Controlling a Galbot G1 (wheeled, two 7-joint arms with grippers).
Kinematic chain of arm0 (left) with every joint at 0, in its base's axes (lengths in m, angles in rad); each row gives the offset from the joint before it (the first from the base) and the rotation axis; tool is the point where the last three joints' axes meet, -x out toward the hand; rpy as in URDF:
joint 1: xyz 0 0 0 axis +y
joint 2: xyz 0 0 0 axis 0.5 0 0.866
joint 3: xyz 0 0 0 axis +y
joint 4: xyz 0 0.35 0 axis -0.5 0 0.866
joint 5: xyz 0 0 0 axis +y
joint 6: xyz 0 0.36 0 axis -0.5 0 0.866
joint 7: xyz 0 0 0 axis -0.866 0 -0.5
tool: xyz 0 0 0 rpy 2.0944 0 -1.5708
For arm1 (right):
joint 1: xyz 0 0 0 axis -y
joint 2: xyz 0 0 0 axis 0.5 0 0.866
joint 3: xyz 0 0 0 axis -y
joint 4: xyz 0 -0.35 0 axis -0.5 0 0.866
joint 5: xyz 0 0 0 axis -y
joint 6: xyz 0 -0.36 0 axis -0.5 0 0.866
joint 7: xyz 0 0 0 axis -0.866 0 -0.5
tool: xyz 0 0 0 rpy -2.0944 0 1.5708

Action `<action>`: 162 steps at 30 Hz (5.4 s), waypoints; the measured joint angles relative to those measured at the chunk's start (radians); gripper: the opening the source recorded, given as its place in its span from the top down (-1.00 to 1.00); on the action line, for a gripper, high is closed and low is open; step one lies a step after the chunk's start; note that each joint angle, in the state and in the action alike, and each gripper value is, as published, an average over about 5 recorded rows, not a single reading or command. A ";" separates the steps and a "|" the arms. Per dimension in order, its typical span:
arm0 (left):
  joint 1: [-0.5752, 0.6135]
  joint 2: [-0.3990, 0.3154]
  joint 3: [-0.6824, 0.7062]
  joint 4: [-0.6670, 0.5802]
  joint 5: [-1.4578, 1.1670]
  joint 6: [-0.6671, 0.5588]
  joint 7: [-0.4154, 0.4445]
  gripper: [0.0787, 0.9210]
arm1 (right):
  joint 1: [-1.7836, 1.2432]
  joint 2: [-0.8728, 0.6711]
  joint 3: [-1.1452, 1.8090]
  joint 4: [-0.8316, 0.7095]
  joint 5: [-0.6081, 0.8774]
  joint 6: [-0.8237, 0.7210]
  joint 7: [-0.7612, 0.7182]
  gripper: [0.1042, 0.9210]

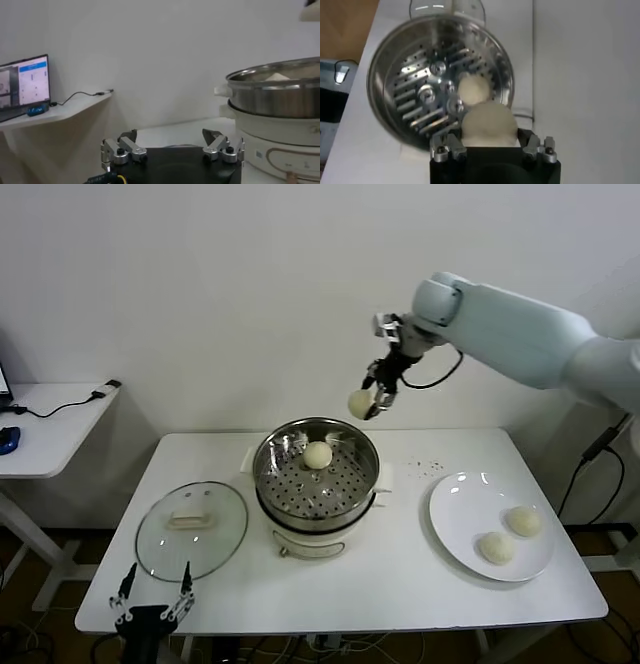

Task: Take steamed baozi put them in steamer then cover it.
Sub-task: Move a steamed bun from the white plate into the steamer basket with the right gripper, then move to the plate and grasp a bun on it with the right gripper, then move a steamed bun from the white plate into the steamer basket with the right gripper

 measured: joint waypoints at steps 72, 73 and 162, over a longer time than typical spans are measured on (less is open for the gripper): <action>0.003 -0.021 0.008 -0.001 0.059 0.030 0.016 -0.77 | -0.177 -0.623 0.127 0.445 -0.351 0.061 -0.016 -0.76; 0.004 -0.023 0.008 -0.001 0.060 0.030 0.017 -0.77 | -0.208 -0.642 0.151 0.444 -0.376 0.065 -0.018 -0.76; -0.005 -0.043 0.024 0.007 0.090 0.053 0.019 -0.77 | -0.078 -0.022 0.205 0.292 -0.792 0.811 -0.163 -0.45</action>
